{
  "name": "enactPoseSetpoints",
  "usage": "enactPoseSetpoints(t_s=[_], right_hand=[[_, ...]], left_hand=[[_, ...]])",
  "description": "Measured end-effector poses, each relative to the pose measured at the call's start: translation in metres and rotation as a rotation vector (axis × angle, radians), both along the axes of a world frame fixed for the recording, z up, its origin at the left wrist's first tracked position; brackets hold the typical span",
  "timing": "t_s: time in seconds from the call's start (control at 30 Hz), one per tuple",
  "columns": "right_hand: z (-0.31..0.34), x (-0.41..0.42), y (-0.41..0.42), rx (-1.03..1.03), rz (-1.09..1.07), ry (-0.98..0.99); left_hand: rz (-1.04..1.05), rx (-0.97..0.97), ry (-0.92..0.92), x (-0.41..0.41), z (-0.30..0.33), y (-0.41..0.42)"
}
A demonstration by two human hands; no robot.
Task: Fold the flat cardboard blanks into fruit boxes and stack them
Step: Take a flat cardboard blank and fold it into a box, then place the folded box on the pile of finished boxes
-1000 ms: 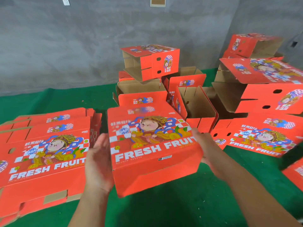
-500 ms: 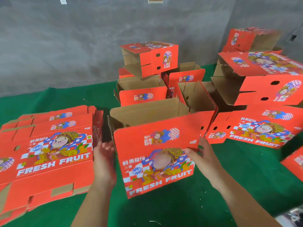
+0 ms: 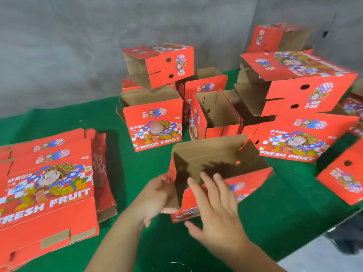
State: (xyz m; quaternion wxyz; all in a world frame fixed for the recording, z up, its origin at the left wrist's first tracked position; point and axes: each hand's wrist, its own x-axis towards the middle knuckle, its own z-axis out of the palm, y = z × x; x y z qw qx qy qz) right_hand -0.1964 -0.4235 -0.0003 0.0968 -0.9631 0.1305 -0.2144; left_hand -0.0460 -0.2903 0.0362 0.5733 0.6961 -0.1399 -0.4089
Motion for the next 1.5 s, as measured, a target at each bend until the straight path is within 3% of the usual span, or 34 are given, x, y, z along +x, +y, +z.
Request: enactPoseSetpoints(t_s=[0.1, 0.3, 0.4, 0.47, 0.53, 0.63, 0.67, 0.73, 0.8, 0.87, 0.97, 1.07, 1.27, 1.5], right_hand=[[0.007, 0.003, -0.004, -0.098, -0.055, -0.009], [-0.002, -0.005, -0.018, -0.14, -0.192, -0.12], [-0.042, -0.023, -0.016, -0.087, -0.217, -0.209], [-0.07, -0.04, -0.021, -0.099, -0.194, -0.114], [-0.084, -0.046, -0.031, 0.068, -0.157, 0.106], [-0.085, -0.028, -0.065, 0.581, -0.139, 0.424], [-0.082, -0.02, -0.085, 0.742, -0.139, 0.438], [-0.071, -0.002, -0.129, 0.904, -0.241, 0.326], [-0.055, 0.022, -0.158, 0.861, -0.275, 0.196], [-0.044, 0.048, -0.164, 0.861, -0.258, 0.137], [-0.04, 0.072, -0.155, 1.063, -0.437, 0.116], [-0.054, 0.061, -0.144, 1.364, -0.722, 0.217], [-0.086, 0.051, -0.129, 2.005, -1.167, -0.008], [-0.102, 0.05, -0.151, 1.974, -1.048, -0.45]], left_hand=[[-0.019, -0.099, 0.002, -0.019, -0.012, -0.018], [0.176, -0.271, 0.264, -0.051, -0.037, -0.078], [-0.085, -0.067, 0.293, -0.05, -0.03, -0.097], [-0.224, 0.092, 0.18, -0.043, -0.027, -0.102], [-0.171, 0.094, 0.099, -0.04, -0.026, -0.103], [-0.022, 0.038, 0.116, -0.037, -0.033, -0.099], [-0.012, 0.059, 0.118, -0.036, -0.036, -0.095], [-0.025, 0.129, 0.102, -0.035, -0.043, -0.084], [0.008, 0.163, 0.111, -0.032, -0.048, -0.071], [0.089, 0.16, 0.157, -0.028, -0.052, -0.061], [0.188, 0.147, 0.204, -0.024, -0.053, -0.048], [0.21, 0.149, 0.194, -0.017, -0.054, -0.04], [0.195, 0.139, 0.197, -0.012, -0.057, -0.047], [0.16, 0.158, 0.198, -0.013, -0.061, -0.049]])
